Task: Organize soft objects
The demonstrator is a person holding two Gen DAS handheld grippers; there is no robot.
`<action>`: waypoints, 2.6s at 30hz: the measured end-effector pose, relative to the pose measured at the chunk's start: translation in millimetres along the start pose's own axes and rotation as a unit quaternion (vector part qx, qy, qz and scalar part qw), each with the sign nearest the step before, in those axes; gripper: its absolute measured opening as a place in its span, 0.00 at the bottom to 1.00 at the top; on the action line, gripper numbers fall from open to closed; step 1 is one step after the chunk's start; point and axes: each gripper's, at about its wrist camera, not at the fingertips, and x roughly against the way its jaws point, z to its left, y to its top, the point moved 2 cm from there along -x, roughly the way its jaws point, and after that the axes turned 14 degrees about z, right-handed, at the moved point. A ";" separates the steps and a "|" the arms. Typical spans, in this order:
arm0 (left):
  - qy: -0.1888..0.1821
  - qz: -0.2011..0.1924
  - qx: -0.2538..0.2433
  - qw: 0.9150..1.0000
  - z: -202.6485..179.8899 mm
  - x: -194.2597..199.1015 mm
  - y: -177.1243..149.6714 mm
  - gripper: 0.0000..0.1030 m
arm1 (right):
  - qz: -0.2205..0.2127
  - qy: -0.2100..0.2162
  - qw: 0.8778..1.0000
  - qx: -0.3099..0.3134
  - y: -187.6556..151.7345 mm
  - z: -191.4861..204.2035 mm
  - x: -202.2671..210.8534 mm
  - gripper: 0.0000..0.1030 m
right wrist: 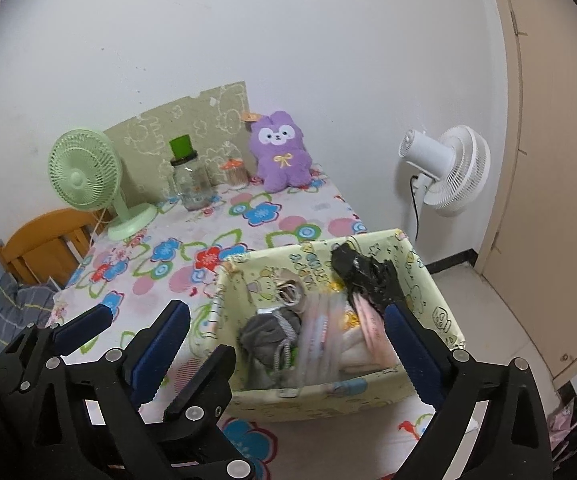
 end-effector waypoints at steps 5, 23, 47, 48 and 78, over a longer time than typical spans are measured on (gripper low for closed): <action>0.008 -0.013 0.014 1.000 15.9 13.8 -5.6 1.00 | -0.010 0.005 1.000 0.010 -2.5 16.5 10.1 0.98; 0.052 -0.069 0.064 0.994 73.3 72.1 -31.3 1.00 | -0.061 0.033 0.996 0.058 -14.2 77.7 58.3 1.00; 0.089 -0.111 0.108 0.984 115.2 115.1 -64.7 1.00 | -0.099 0.036 0.992 0.071 -33.1 101.6 88.3 1.00; 0.090 -0.112 0.109 0.984 115.9 115.8 -65.4 1.00 | -0.100 0.036 0.992 0.072 -33.7 101.9 88.9 1.00; 0.098 -0.118 0.125 0.980 122.7 112.4 -66.5 1.00 | -0.104 0.035 0.990 0.086 -31.3 102.3 83.1 1.00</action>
